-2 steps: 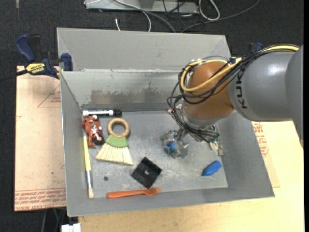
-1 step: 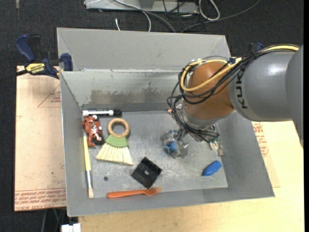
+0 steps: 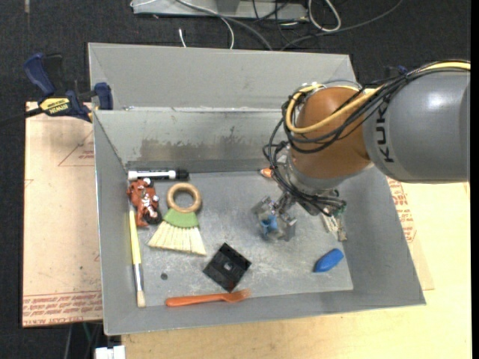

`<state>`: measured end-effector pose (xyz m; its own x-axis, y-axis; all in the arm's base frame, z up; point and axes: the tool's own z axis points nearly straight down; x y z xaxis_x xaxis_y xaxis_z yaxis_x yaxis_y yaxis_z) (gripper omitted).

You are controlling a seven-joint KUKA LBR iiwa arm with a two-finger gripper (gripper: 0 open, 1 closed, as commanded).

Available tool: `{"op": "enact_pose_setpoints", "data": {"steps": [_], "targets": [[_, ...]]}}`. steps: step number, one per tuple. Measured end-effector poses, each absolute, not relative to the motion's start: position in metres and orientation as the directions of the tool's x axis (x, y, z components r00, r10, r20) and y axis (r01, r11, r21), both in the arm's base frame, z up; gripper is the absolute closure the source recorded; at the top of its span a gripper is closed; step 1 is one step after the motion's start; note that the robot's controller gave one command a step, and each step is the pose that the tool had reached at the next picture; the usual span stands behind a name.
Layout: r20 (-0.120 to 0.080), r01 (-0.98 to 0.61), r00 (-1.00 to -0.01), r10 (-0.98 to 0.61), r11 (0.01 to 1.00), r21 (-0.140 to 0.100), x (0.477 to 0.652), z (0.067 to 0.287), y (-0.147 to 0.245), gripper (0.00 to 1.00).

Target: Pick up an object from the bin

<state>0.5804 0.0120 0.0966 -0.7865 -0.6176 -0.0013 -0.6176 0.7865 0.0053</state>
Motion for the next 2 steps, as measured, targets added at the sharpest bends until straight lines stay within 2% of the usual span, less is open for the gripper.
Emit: {"op": "enact_pose_setpoints", "data": {"steps": [1, 2], "targets": [[-0.009, -0.617, -0.787, -0.617, 0.787, 0.000, 0.583, 0.129, 0.012, 1.00], [-0.012, -0.616, -0.788, -0.616, 0.788, -0.001, 0.584, 0.143, 0.013, 1.00]]}}
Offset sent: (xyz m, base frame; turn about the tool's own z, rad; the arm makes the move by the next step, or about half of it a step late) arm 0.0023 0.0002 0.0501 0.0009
